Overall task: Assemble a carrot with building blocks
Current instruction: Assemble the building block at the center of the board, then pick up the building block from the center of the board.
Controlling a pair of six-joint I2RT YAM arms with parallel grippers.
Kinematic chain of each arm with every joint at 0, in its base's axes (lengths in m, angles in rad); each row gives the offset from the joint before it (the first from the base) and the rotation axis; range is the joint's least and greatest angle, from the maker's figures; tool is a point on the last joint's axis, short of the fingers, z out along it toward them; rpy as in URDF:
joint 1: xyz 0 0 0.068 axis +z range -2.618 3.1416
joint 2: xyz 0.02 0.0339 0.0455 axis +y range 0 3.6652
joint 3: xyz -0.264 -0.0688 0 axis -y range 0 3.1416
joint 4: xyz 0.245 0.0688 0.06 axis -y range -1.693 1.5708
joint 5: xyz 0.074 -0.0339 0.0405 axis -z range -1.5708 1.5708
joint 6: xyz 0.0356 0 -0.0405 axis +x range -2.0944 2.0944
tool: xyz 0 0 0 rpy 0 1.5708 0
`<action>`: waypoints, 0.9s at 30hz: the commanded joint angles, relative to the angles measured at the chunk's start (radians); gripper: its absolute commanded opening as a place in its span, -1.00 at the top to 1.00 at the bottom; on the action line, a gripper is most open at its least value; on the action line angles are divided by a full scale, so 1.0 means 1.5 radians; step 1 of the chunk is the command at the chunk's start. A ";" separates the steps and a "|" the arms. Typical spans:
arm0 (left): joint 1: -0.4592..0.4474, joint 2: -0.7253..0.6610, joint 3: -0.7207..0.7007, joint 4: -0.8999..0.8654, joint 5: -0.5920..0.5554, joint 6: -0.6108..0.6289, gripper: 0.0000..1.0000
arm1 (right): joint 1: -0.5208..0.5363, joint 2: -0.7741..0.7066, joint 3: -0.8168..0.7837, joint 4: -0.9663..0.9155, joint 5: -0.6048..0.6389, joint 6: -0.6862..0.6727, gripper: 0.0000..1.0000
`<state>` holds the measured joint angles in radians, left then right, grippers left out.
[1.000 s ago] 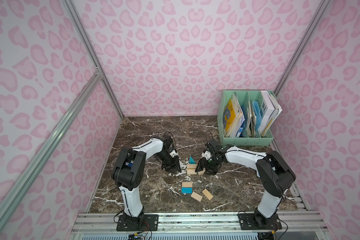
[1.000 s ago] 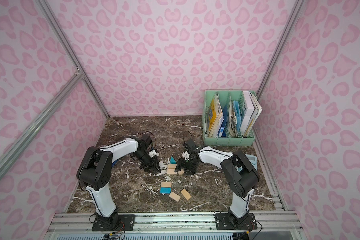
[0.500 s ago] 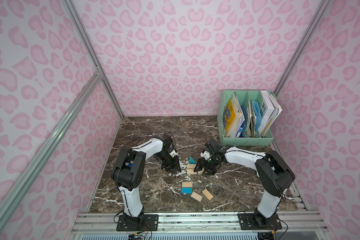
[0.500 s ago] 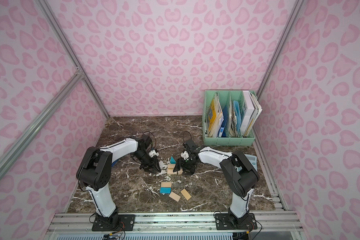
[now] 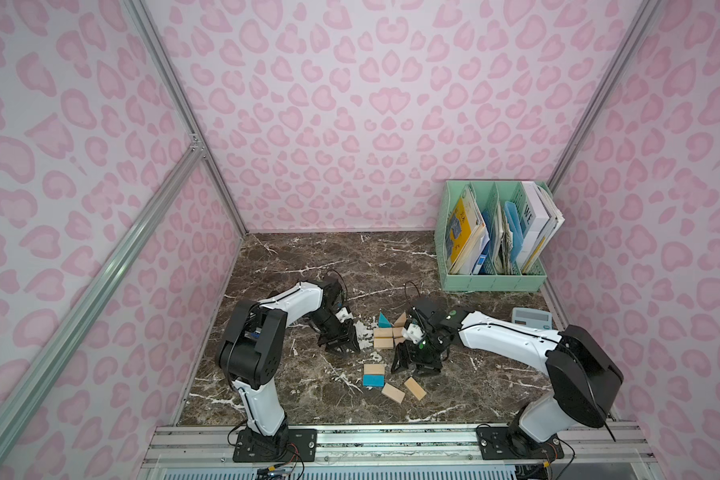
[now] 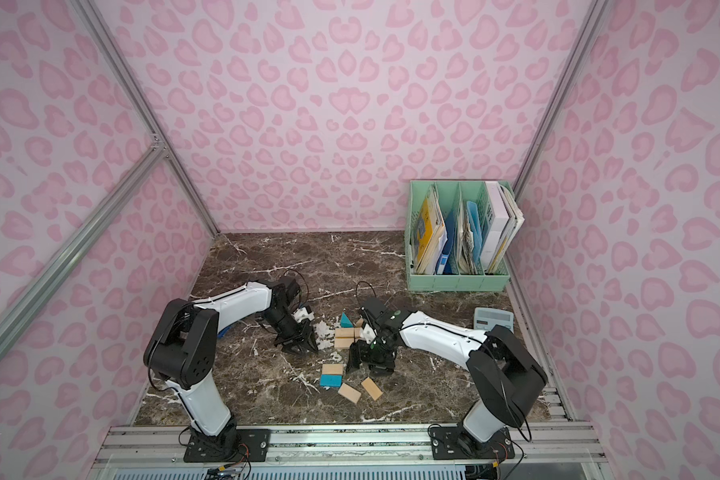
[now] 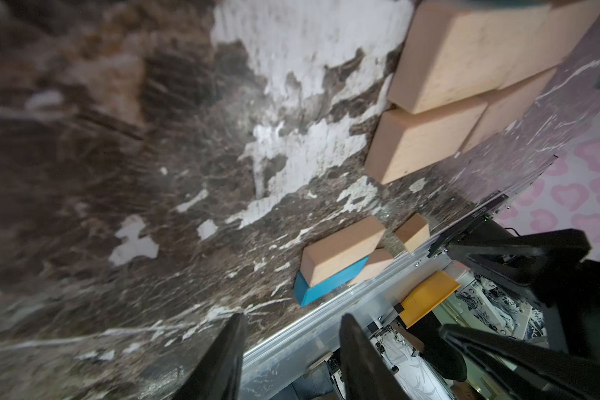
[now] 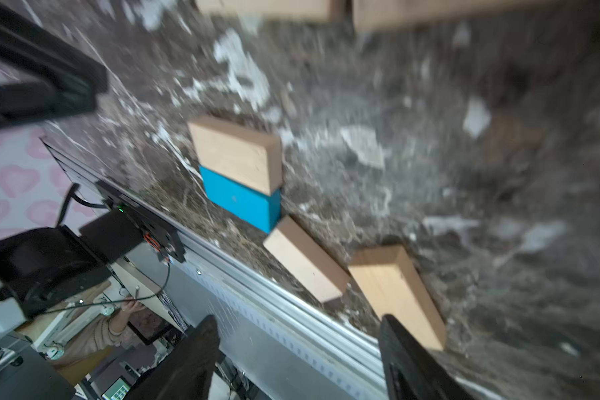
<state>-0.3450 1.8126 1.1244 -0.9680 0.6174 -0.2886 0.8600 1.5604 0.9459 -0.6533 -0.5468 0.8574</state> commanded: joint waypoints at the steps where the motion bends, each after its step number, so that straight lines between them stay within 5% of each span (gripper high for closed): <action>1: 0.001 -0.004 -0.007 -0.002 0.001 0.008 0.08 | 0.024 -0.048 -0.026 -0.051 0.038 0.083 -0.60; 11: 0.001 0.015 0.008 -0.007 0.018 0.015 0.09 | 0.045 -0.130 -0.183 0.108 -0.011 0.216 -0.65; 27: 0.001 -0.017 -0.006 -0.018 0.005 0.024 0.10 | -0.026 -0.009 -0.092 0.111 0.047 0.126 -0.63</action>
<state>-0.3450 1.7966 1.1229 -0.9836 0.6308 -0.2592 0.8272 1.5368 0.7811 -0.4702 -0.5056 1.0855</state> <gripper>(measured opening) 0.452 0.815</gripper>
